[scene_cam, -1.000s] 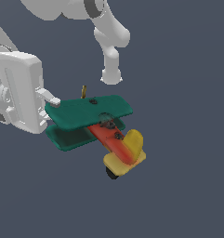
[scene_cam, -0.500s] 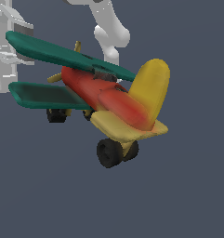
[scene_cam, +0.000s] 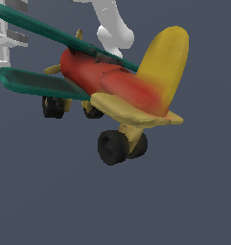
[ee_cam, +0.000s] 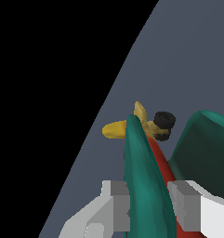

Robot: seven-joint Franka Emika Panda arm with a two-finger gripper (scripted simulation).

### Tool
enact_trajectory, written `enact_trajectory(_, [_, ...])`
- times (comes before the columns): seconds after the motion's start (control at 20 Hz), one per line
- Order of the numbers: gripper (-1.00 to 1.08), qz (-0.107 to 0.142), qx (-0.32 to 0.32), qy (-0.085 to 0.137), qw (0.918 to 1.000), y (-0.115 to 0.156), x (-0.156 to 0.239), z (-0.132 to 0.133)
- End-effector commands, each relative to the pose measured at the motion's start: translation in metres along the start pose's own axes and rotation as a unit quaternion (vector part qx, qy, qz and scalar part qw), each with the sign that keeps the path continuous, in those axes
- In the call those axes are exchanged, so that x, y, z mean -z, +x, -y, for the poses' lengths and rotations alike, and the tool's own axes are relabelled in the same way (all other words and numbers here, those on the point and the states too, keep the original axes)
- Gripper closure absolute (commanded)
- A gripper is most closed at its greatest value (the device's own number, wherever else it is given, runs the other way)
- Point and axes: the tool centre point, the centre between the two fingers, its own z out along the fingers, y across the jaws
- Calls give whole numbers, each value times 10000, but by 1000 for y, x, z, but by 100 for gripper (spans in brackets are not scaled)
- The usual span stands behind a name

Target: Pick up the object and move it to a goal position.

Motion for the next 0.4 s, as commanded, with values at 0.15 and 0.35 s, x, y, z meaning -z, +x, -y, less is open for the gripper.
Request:
enact_trajectory(0.15, [108, -2, 23, 4, 10000, 7, -6, 19])
enact_trajectory(0.35, [108, -2, 23, 4, 10000, 10, -8, 27])
